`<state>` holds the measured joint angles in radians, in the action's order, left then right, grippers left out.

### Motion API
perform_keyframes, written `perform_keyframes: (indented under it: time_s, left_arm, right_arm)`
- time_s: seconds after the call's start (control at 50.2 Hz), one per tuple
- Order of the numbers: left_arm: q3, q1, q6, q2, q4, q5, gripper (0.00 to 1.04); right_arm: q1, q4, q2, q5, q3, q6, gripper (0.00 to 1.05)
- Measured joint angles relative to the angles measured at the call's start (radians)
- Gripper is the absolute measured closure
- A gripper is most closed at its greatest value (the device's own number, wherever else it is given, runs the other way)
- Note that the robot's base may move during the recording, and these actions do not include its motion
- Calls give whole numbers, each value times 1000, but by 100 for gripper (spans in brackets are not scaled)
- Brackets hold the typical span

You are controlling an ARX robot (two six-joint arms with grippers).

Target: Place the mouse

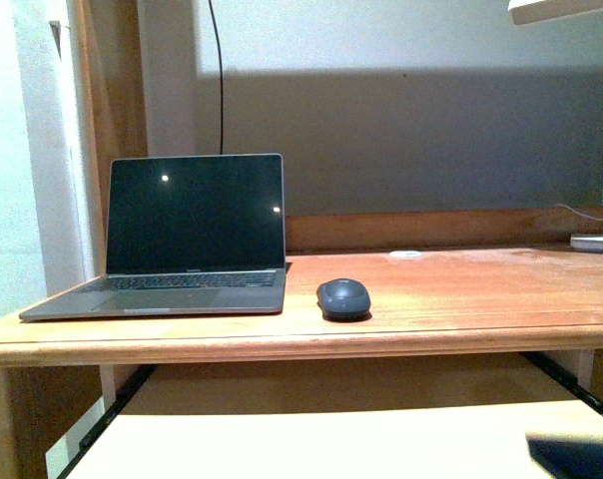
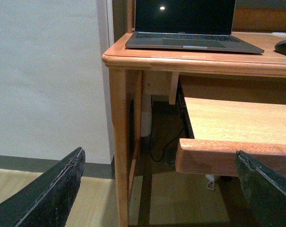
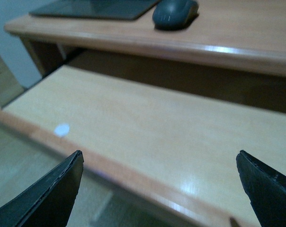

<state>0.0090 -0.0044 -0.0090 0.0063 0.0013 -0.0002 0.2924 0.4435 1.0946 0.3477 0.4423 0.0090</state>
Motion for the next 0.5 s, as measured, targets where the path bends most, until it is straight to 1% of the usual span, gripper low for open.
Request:
perform_keyframes:
  time_s: [0.04,0.1,0.179,0.319,0.398,0.498]
  left_arm:
    - [0,0,0,0,0,0,8]
    - [0,0,0,0,0,0,8]
    - [0,0,0,0,0,0,8]
    - [0,0,0,0,0,0,8]
    - [0,0,0,0,0,0,8]
    - [0,0,0,0,0,0,8]
  right_arm:
    - [-22,-12,-33,37,-54,-28,7]
    - [-43,-25,-60,66,-118,-75,7]
    - [-47,-23,-57,67,-179,-150,7]
    - [-10,60,19,8,-194,-198,7]
    - [41,142,113,-53,-191,-209,7]
    - [86,196,195,-102,-172,-211,7]
